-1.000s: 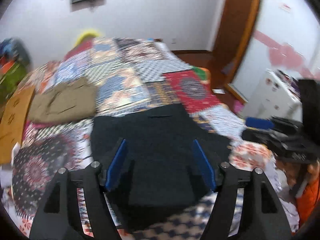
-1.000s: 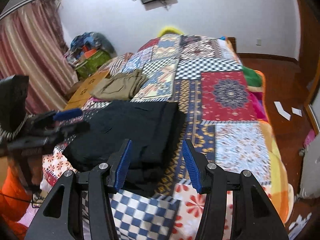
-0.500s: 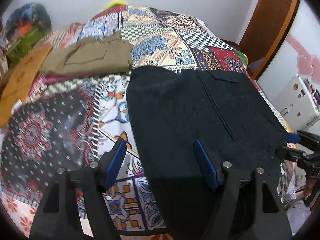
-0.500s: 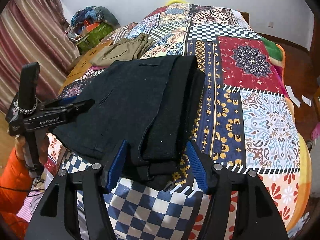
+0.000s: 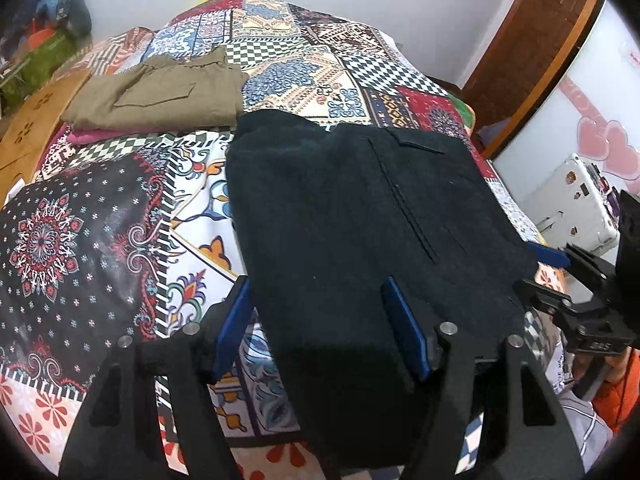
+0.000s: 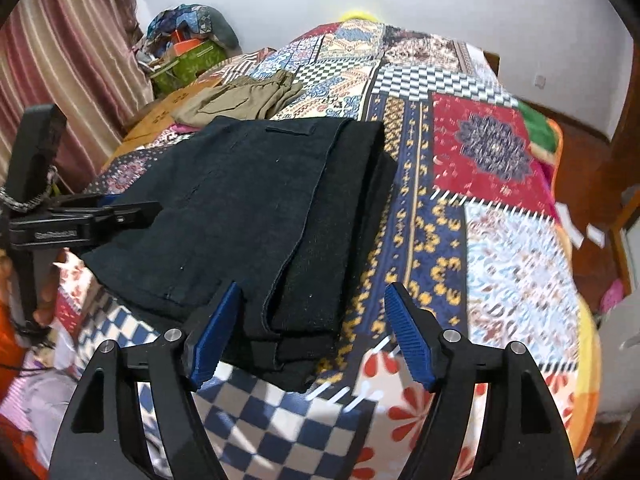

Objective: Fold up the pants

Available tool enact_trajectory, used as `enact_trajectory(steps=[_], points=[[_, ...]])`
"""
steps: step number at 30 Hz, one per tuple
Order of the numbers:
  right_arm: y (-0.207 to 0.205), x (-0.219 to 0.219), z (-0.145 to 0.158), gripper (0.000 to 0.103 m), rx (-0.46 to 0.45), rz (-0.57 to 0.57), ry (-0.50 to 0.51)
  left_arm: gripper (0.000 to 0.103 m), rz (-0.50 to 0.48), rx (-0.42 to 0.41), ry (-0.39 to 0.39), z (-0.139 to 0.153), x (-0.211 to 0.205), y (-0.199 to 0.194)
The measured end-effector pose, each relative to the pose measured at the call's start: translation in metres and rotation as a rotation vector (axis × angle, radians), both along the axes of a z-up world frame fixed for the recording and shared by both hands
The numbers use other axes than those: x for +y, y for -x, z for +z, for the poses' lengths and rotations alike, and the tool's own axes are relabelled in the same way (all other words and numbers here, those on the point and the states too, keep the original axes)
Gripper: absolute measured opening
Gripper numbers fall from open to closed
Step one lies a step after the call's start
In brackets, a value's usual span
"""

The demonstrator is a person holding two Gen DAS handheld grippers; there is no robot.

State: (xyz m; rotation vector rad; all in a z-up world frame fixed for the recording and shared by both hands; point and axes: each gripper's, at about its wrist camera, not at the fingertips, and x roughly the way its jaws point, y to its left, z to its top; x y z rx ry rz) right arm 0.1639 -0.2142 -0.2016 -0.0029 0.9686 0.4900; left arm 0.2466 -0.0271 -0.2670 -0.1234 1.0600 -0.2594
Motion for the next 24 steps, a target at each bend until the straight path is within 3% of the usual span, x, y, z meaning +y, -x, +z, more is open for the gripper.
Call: enact_trajectory(steps=[3,10,12,14,16,18,22,24], points=[[-0.005,-0.001,0.0,0.07,-0.032,0.004,0.055,0.066,-0.019,0.001,0.005,0.003,-0.007,0.004],[-0.027,-0.019,-0.01,0.07,-0.027,-0.044,0.078,0.068,-0.083,-0.022,-0.001,0.013,-0.033,0.013],[-0.037,-0.021,-0.013,0.07,-0.061,-0.078,0.168,0.068,-0.088,-0.028,-0.015,0.014,-0.038,0.014],[-0.053,-0.023,-0.022,0.061,-0.037,-0.102,0.223,0.068,-0.09,-0.027,-0.007,0.014,-0.038,0.013],[-0.069,-0.033,-0.033,0.057,0.029,-0.109,0.157,0.068,-0.079,-0.014,0.026,0.012,-0.033,0.011],[-0.08,-0.041,-0.035,0.05,0.067,-0.149,0.151,0.068,-0.078,-0.009,0.05,0.013,-0.026,0.011],[-0.069,-0.05,-0.01,0.05,0.031,-0.164,0.077,0.068,-0.076,0.003,0.104,0.019,-0.01,0.008],[-0.056,-0.052,0.009,0.05,-0.009,-0.155,0.064,0.068,-0.034,-0.028,0.09,0.028,0.004,0.004]])
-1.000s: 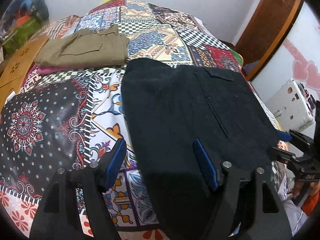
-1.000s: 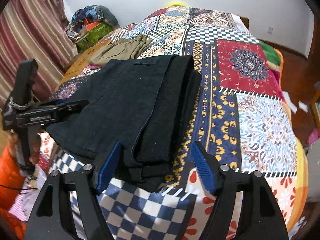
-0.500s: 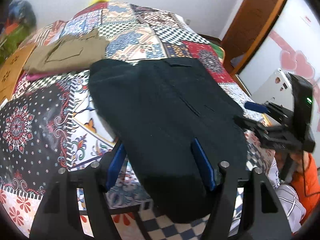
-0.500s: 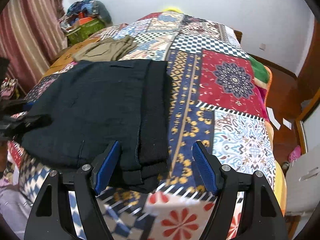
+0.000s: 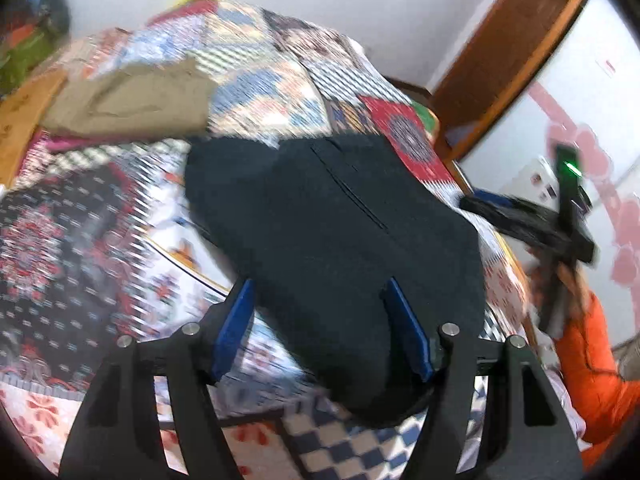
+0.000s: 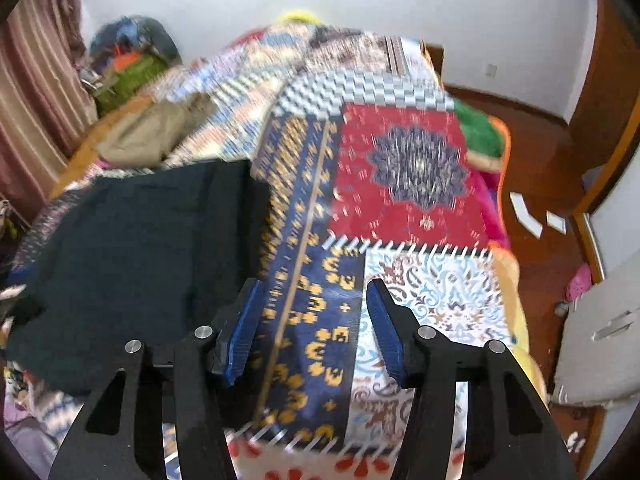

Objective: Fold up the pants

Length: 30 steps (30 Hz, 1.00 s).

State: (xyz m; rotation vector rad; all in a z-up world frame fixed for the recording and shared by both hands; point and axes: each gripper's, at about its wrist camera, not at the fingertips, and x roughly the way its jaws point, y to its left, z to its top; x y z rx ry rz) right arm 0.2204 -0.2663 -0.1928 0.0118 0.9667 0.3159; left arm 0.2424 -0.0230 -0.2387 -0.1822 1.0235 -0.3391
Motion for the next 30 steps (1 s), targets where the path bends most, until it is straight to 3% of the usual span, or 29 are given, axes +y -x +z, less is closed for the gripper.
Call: enact_trajectory(steps=[6,9,13,17,20,26,30], points=[[0.039,0.011,0.028,0.053,-0.016,0.075,-0.018,0.068,0.115,-0.076,-0.07,0.019,0.045,-0.039],[0.051,0.014,0.027,0.055,-0.003,0.083,-0.018,0.068,0.107,-0.066,-0.104,0.016,0.052,-0.072],[0.06,0.017,0.01,0.057,0.065,0.086,-0.065,0.068,0.051,-0.057,-0.224,-0.001,0.041,-0.117],[0.058,0.027,-0.011,0.057,0.128,0.115,-0.065,0.068,0.009,0.02,-0.312,-0.035,0.03,-0.154],[0.052,0.034,-0.025,0.057,0.168,0.141,-0.076,0.068,0.001,0.014,-0.392,-0.049,0.027,-0.168],[0.021,0.027,-0.038,0.062,0.166,0.141,-0.072,0.068,-0.046,0.06,-0.341,-0.065,0.04,-0.166],[-0.012,0.024,-0.048,0.062,0.171,0.137,-0.054,0.067,-0.024,0.076,-0.301,-0.065,0.051,-0.152]])
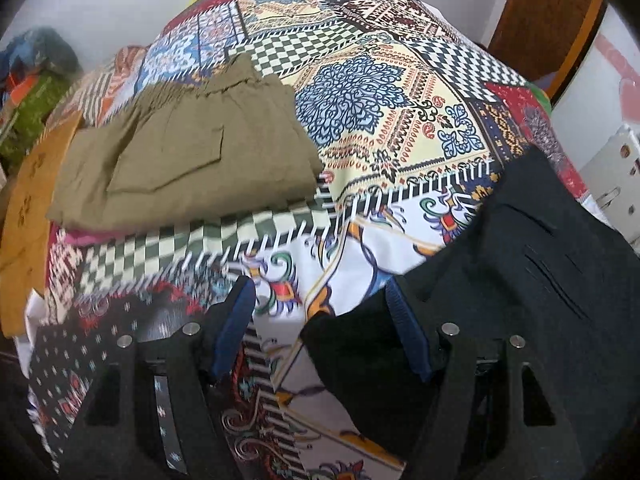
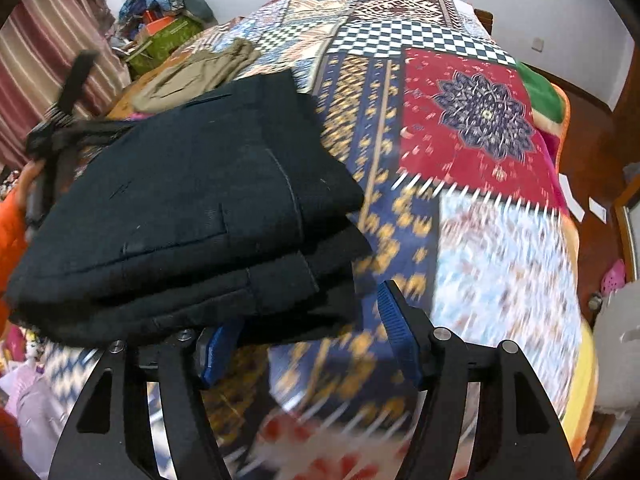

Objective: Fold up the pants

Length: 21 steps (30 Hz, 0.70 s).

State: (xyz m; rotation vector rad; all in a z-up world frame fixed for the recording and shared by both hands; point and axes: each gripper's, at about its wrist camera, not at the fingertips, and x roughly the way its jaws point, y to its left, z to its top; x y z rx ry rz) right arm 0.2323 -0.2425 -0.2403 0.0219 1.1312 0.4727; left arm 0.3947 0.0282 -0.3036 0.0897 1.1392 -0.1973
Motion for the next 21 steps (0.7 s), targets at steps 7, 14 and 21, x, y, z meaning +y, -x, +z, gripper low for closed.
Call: enact_trajectory(steps=[7,14,21], points=[[-0.082,-0.004,-0.01,0.062,-0.023,-0.026,0.047,0.067,0.065,-0.012,0.08,0.005,0.015,0.039],[-0.144,0.009,-0.021,0.064,-0.012,-0.016,0.054,0.067,0.171,-0.024,0.2,0.006,0.019,0.08],[-0.127,0.0,0.011,0.064,-0.066,-0.025,0.058,0.067,0.276,-0.081,0.184,0.027,0.035,0.101]])
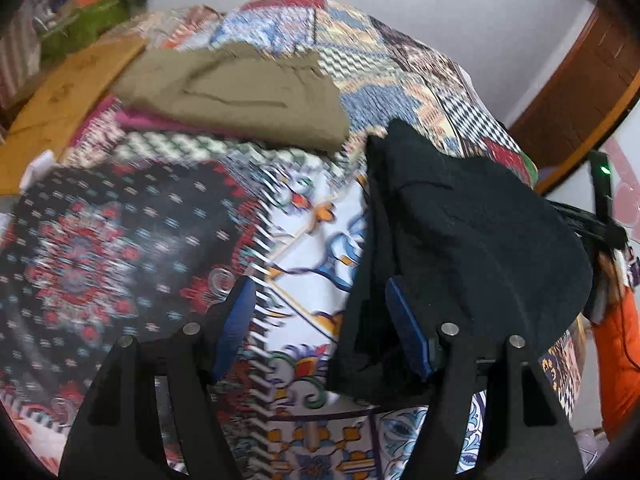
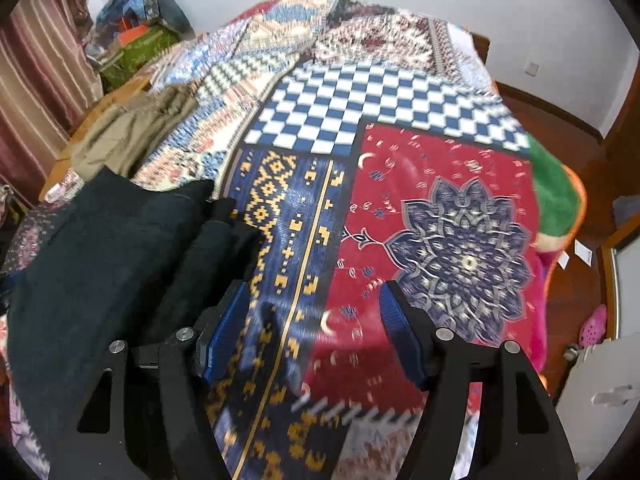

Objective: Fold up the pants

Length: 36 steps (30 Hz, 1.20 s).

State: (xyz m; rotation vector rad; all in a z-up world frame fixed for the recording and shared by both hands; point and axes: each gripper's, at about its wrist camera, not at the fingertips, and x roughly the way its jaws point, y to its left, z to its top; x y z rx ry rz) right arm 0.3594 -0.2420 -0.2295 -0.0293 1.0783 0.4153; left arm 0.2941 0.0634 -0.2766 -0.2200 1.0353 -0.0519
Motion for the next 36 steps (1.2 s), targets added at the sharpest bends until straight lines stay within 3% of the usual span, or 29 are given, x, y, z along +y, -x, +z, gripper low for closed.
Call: enact_trajectory(steps=[3,8,11,14,17,19,23,26,30,36], points=[[0.017,-0.011,0.024,0.064,-0.028,-0.018,-0.038,0.067,-0.009,-0.044,-0.075,0.02,-0.002,0.002],[0.055,-0.009,0.067,0.065,-0.118,0.005,-0.086,0.067,-0.073,-0.106,-0.045,0.046,-0.019,0.007],[0.074,0.01,0.079,0.072,-0.151,0.043,-0.104,0.067,-0.126,-0.104,-0.018,0.045,-0.034,0.006],[0.095,0.03,0.072,0.074,-0.155,0.084,-0.092,0.067,-0.166,-0.088,-0.03,0.031,-0.052,0.002],[0.107,0.045,0.047,0.073,-0.118,0.109,-0.021,0.07,-0.156,-0.05,-0.097,0.008,-0.056,-0.008],[0.111,0.042,0.034,0.073,-0.106,0.086,-0.011,0.078,-0.149,-0.04,-0.057,-0.001,-0.048,-0.011],[0.105,0.013,0.03,0.074,-0.016,0.001,-0.154,0.079,-0.125,-0.036,-0.002,0.0,-0.031,-0.01],[0.108,0.007,0.04,0.074,-0.032,-0.022,-0.149,0.079,-0.085,-0.039,0.004,0.011,-0.016,-0.013],[0.106,0.005,0.052,0.074,-0.051,-0.022,-0.142,0.079,-0.092,-0.042,0.131,0.023,0.002,-0.027],[0.08,0.016,0.043,0.076,-0.003,-0.009,-0.184,0.079,-0.201,0.038,0.207,0.011,-0.012,-0.063]])
